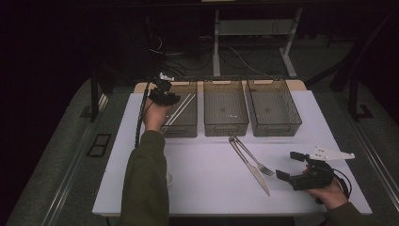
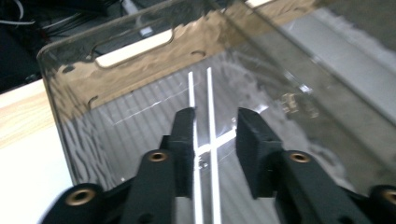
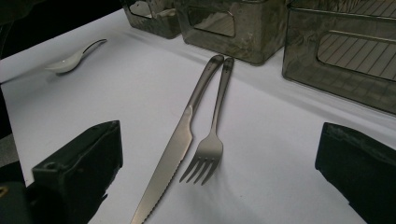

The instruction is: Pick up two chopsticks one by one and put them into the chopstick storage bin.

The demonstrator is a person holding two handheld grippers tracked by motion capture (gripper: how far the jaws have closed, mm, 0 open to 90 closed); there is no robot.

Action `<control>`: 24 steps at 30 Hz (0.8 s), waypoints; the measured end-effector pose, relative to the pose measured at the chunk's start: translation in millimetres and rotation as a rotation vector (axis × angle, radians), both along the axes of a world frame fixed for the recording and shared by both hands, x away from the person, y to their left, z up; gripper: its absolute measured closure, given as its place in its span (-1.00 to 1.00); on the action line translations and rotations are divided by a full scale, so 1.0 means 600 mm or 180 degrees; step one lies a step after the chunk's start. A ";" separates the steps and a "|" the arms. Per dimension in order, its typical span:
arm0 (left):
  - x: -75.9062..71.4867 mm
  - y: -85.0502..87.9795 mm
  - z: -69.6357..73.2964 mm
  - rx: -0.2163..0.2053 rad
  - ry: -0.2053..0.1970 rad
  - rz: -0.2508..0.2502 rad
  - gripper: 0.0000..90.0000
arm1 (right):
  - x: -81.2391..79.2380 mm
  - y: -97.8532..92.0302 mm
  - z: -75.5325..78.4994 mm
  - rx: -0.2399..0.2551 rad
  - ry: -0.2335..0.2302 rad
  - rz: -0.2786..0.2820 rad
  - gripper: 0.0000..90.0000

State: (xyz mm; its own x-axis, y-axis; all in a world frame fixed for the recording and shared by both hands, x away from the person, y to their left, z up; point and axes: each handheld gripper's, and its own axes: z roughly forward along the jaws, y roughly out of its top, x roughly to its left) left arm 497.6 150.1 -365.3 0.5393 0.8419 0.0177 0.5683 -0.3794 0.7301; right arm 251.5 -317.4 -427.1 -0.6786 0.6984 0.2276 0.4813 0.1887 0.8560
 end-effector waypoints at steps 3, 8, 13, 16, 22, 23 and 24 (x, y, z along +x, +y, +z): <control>-0.011 0.000 0.016 0.0019 -0.0024 -0.0103 0.29 | 0.000 0.000 0.000 -0.0006 -0.0005 -0.0004 -0.98; -0.039 -0.001 0.044 -0.0213 -0.0051 -0.0274 0.04 | -0.002 0.001 0.000 -0.0034 -0.0006 0.0009 -0.98; -0.071 -0.002 0.066 -0.0330 -0.0127 -0.0525 -0.10 | -0.003 0.003 0.001 -0.0038 -0.0015 0.0016 -0.98; -0.093 -0.004 0.072 -0.0433 -0.0150 -0.0678 -0.19 | -0.004 0.002 0.001 -0.0050 -0.0014 0.0032 -0.98; -0.139 -0.009 0.066 -0.0575 -0.0184 -0.0872 -0.34 | -0.004 0.001 0.001 -0.0046 -0.0021 0.0028 -0.98; -0.147 -0.010 0.062 -0.0575 -0.0188 -0.0885 -0.36 | -0.005 0.001 0.001 -0.0046 -0.0023 0.0027 -0.98; -0.154 -0.009 0.058 -0.0570 -0.0200 -0.0916 -0.37 | -0.005 0.001 0.001 -0.0058 -0.0017 0.0031 -0.98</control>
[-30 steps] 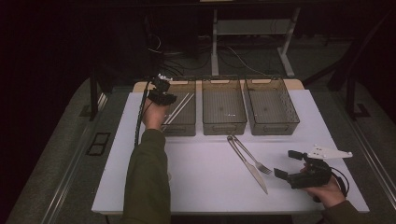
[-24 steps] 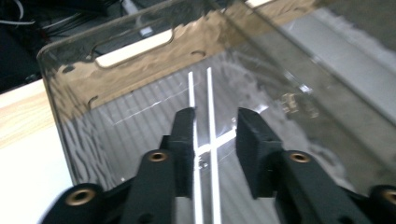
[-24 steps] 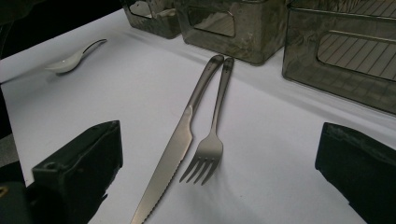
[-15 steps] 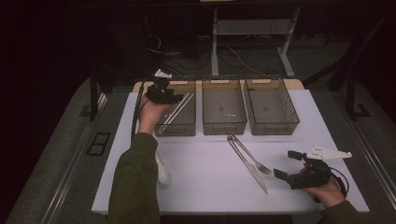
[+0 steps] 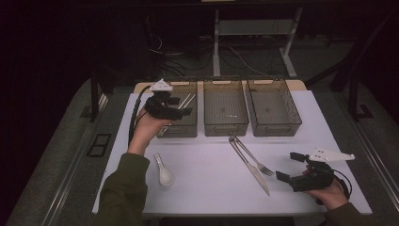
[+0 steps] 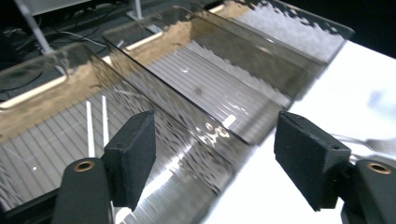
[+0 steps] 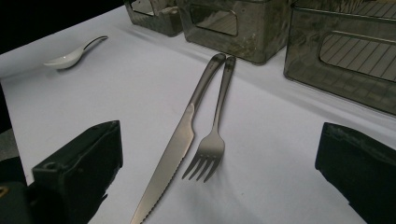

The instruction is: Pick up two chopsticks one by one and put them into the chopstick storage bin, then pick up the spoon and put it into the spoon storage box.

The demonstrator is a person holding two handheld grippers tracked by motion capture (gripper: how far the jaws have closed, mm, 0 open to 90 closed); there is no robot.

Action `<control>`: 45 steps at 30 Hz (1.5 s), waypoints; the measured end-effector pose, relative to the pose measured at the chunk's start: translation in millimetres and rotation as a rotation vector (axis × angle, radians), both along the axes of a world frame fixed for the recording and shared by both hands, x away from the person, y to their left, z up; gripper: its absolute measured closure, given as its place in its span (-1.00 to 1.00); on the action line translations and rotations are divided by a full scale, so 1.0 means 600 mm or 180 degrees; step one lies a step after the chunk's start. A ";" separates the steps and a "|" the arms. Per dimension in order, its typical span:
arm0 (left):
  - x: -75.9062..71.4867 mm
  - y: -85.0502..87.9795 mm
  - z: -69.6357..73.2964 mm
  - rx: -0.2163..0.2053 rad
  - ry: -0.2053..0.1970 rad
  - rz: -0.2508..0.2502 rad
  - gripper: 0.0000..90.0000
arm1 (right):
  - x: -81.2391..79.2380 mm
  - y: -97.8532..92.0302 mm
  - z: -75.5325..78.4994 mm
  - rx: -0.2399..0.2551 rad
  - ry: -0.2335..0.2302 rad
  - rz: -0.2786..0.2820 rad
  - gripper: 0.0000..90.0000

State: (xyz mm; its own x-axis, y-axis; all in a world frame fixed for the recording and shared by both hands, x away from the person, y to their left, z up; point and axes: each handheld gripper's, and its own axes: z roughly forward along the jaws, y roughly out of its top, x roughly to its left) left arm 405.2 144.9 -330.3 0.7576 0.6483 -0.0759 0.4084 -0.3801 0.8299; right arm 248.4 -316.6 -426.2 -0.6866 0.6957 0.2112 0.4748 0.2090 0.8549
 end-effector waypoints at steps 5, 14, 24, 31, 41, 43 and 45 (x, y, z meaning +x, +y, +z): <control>-0.038 0.000 -0.021 -0.0034 -0.0010 -0.0079 -0.46 | -0.001 0.000 -0.001 -0.0002 -0.0018 -0.0004 -0.98; -0.098 0.004 -0.046 -0.0060 -0.0048 -0.0194 -0.50 | -0.001 0.000 -0.001 -0.0003 -0.0019 -0.0002 -0.98; -0.168 0.027 -0.077 0.0055 -0.0047 -0.0252 -0.13 | -0.001 0.000 -0.001 -0.0011 -0.0029 -0.0011 -0.98; -0.178 0.045 -0.111 0.0474 -0.0021 -0.0296 0.47 | -0.002 0.001 -0.002 -0.0023 -0.0012 -0.0006 -0.98; -0.145 0.075 -0.142 0.0701 0.0284 0.0059 0.98 | -0.003 0.001 -0.001 -0.0048 -0.0013 0.0003 -0.98; -0.139 0.078 -0.147 0.0754 0.0294 0.0100 0.98 | -0.003 0.001 -0.001 -0.0045 -0.0013 0.0004 -0.98; -0.134 0.080 -0.153 0.0824 0.0337 0.0141 0.98 | -0.003 0.002 -0.001 -0.0052 -0.0024 0.0008 -0.98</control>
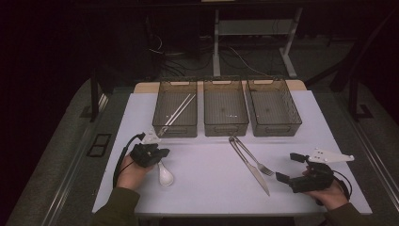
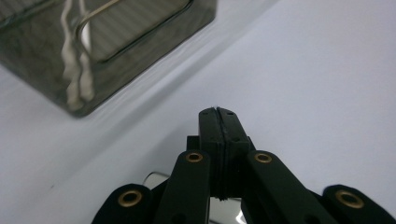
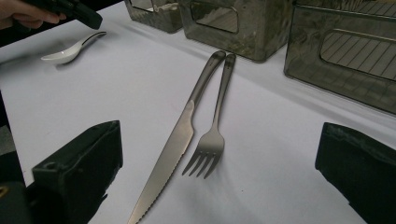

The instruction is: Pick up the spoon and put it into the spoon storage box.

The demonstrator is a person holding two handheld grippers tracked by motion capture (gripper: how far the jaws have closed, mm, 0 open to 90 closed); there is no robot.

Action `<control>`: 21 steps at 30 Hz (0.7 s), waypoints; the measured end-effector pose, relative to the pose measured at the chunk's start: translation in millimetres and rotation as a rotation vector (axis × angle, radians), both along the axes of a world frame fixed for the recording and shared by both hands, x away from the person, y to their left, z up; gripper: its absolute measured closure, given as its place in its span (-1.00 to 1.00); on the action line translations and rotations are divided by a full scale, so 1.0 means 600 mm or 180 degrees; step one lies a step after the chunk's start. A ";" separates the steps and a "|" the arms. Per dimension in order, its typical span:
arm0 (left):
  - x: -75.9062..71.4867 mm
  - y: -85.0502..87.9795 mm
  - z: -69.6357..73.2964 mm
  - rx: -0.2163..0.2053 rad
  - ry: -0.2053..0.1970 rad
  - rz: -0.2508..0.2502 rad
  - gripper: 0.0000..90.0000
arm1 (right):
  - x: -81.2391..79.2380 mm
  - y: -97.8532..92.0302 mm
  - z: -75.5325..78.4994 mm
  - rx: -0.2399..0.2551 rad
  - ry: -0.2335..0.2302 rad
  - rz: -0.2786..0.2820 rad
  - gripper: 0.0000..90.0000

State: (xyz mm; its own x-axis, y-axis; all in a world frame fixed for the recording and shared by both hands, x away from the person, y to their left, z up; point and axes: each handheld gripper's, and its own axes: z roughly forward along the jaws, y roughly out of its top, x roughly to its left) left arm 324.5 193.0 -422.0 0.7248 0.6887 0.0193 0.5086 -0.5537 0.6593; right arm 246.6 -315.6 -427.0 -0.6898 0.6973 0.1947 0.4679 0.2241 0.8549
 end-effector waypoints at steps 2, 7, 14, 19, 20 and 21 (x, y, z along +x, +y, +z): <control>0.004 0.003 -0.006 0.0036 0.0042 0.0027 0.98 | 0.000 0.000 0.000 -0.0002 -0.0002 0.0003 -0.98; 0.008 0.011 -0.013 0.0127 0.0101 0.0082 0.98 | 0.000 0.000 0.000 0.0000 0.0006 0.0000 -0.98; 0.007 0.013 -0.016 0.0284 0.0126 0.0059 0.98 | 0.000 -0.001 0.000 0.0001 0.0008 -0.0007 -0.98; -0.001 0.022 -0.013 0.0346 0.0133 0.0080 0.98 | 0.000 -0.001 0.001 0.0004 0.0006 -0.0015 -0.98; -0.004 0.025 -0.012 0.0339 0.0146 0.0077 0.98 | 0.000 -0.002 0.001 0.0005 0.0007 -0.0014 -0.98; -0.007 0.029 -0.012 0.0315 0.0168 0.0079 0.98 | 0.000 -0.002 0.001 0.0002 0.0008 -0.0012 -0.98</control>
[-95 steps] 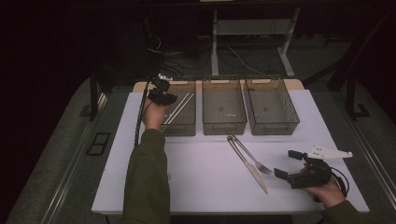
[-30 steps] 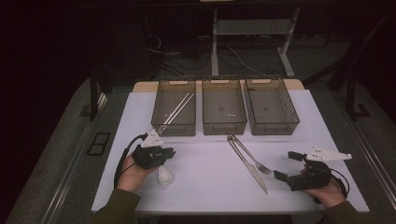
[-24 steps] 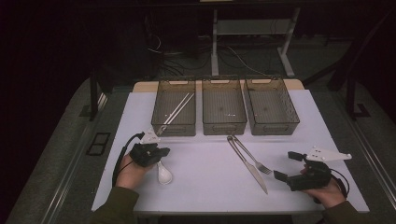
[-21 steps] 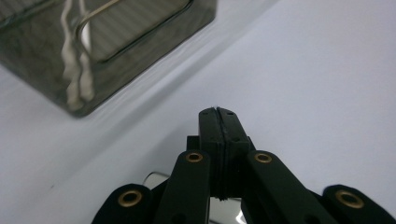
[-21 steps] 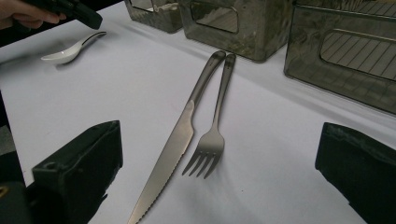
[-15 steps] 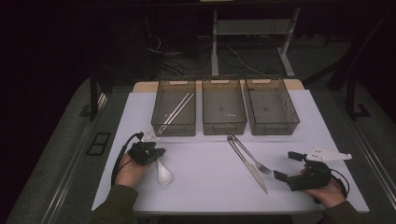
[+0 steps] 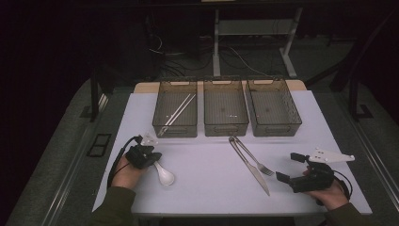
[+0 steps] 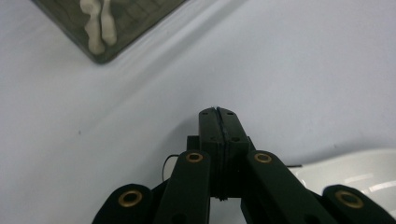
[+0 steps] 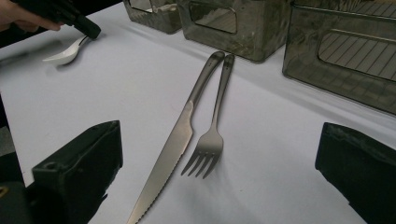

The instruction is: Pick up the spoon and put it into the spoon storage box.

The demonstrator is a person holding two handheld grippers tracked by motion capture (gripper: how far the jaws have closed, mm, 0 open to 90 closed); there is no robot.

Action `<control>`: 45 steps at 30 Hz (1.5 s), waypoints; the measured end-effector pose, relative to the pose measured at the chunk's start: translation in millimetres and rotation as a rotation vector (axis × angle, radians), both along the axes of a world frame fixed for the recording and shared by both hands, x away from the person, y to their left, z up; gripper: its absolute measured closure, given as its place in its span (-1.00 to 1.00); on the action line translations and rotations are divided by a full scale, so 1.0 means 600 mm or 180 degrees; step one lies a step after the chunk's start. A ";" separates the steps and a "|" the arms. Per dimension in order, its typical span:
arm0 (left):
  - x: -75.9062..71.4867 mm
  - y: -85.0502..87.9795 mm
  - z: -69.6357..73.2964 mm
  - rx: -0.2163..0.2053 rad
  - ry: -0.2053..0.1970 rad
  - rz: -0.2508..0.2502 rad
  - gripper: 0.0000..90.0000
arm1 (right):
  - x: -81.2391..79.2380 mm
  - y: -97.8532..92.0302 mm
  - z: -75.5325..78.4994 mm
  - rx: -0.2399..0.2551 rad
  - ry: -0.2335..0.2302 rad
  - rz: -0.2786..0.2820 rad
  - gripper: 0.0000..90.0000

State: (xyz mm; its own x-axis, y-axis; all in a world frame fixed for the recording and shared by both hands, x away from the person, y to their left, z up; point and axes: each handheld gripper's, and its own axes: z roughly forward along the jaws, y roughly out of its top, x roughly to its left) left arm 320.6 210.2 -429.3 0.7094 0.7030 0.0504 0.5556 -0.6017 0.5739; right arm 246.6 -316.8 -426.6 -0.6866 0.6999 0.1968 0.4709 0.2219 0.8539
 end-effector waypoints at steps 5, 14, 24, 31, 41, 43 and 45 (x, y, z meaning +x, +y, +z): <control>-0.012 0.012 0.002 -0.0001 0.0050 -0.0014 0.98 | 0.000 0.000 0.000 -0.0002 -0.0003 -0.0002 -0.98; -0.036 0.029 0.003 -0.0025 0.0118 0.0017 0.98 | 0.000 -0.001 0.000 0.0000 -0.0008 -0.0007 -0.98; -0.069 0.047 0.001 -0.0084 0.0201 0.0041 0.98 | 0.000 -0.001 0.000 0.0002 -0.0001 -0.0010 -0.98; -0.078 0.055 0.001 -0.0125 0.0203 0.0089 0.98 | 0.000 0.001 -0.001 -0.0003 -0.0004 -0.0009 -0.98; -0.080 0.061 0.012 -0.0330 0.0044 0.0167 0.75 | 0.003 0.009 -0.007 -0.0091 -0.0050 -0.0052 -0.98; -0.080 0.059 0.016 -0.0382 0.0001 0.0153 0.64 | 0.004 0.011 -0.008 -0.0130 -0.0037 -0.0045 -0.98; -0.081 0.056 0.019 -0.0459 -0.0064 0.0145 0.52 | 0.006 0.013 -0.010 -0.0144 -0.0025 -0.0039 -0.98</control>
